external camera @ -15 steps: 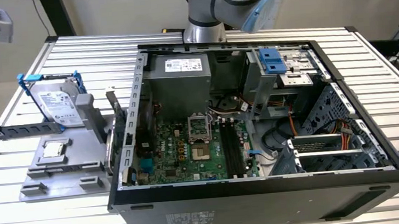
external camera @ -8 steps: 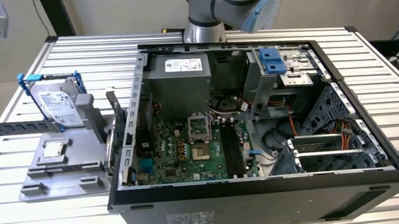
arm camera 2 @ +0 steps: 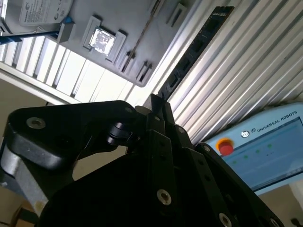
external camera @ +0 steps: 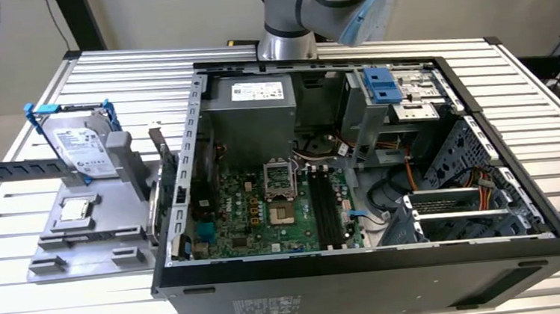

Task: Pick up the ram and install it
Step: 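Pick up the ram and move it above insertion slot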

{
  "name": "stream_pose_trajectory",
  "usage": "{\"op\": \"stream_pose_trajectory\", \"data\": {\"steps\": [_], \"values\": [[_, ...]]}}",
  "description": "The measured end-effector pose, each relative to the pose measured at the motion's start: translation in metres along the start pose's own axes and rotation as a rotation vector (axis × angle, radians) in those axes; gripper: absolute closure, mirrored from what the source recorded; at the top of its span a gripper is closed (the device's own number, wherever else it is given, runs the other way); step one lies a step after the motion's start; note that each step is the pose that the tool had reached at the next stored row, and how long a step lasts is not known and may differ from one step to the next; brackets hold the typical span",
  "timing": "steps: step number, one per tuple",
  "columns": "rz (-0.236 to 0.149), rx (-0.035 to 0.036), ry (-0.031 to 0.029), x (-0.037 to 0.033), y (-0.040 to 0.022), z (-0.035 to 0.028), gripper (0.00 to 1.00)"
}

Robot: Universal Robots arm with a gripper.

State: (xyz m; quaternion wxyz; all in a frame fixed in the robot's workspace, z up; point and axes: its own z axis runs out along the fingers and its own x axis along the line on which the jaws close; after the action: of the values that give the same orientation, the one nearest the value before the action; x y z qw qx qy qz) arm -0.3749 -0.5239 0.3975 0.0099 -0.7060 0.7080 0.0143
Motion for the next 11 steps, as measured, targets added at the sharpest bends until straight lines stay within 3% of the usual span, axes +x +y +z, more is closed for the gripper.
{"op": "stream_pose_trajectory", "data": {"steps": [8, 11], "values": [[0.0, -0.0001, 0.0001, -0.0002, -0.0004, -0.0029, 1.0], [0.0, 0.0, 0.0001, -0.0002, -0.0058, -0.0029, 1.0]]}}
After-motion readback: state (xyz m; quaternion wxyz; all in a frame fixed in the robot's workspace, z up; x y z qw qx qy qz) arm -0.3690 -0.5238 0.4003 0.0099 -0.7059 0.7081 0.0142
